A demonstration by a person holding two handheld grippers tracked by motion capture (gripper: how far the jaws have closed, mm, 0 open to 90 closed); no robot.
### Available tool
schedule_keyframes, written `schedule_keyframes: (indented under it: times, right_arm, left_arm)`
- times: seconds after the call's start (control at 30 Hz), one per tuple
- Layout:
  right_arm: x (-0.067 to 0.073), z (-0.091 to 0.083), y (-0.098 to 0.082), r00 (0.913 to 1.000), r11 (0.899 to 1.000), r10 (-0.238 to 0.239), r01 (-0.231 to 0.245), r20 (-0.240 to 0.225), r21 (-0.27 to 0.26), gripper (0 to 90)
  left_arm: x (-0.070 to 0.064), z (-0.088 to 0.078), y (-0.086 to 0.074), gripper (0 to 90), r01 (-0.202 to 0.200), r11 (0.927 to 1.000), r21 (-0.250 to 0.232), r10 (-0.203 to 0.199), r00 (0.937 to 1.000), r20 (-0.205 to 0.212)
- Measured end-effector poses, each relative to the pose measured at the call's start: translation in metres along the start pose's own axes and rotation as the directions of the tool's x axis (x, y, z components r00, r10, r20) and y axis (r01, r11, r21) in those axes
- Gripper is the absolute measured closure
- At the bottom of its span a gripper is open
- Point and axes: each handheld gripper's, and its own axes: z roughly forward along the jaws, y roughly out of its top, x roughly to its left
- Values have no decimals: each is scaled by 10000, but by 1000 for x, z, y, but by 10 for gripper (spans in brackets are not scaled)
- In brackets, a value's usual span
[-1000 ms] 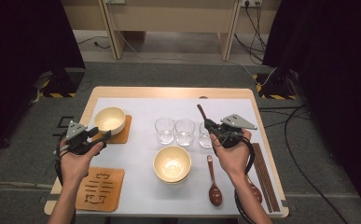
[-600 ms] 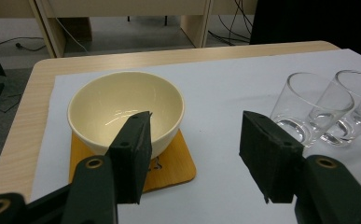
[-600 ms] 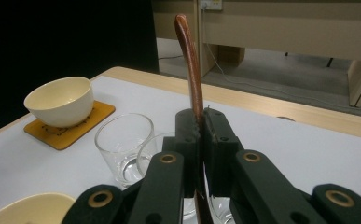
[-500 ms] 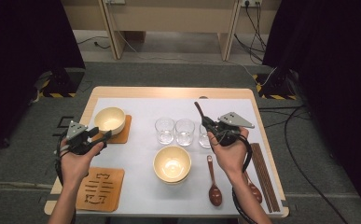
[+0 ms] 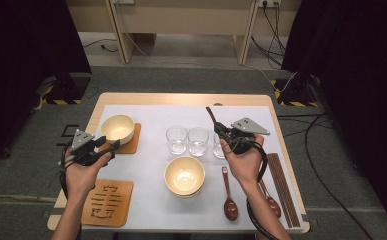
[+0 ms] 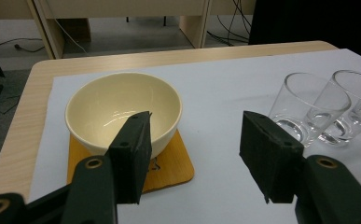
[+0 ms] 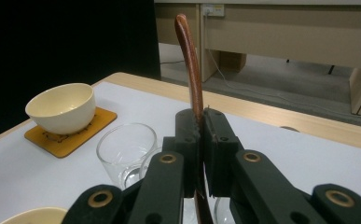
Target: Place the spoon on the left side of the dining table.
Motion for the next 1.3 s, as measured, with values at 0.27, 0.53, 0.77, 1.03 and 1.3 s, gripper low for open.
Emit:
schedule_keyframes:
  times: [0.27,0.53,0.77,1.03,1.3]
  right_arm:
    - [3,4,3,10000,10000,-60,59,-49,-40,856]
    - [6,8,5,9998,9999,-127,125,-125,-110,856]
    - [8,10,7,9997,9997,-173,170,-144,-174,856]
    - [10,13,8,9997,9995,-170,165,-173,-281,856]
    - [12,16,12,9995,9986,-260,251,-187,-465,855]
  left_arm:
    - [0,0,0,429,37,10000,-28,-37,10000,37]
    - [-1,0,1,429,61,10000,-45,-61,10000,74]
    - [0,0,0,429,53,10000,-31,-53,10000,71]
    - [-1,0,0,429,54,10000,-43,-54,10000,68]
    - [-2,-1,1,429,29,9999,-102,-29,10000,79]
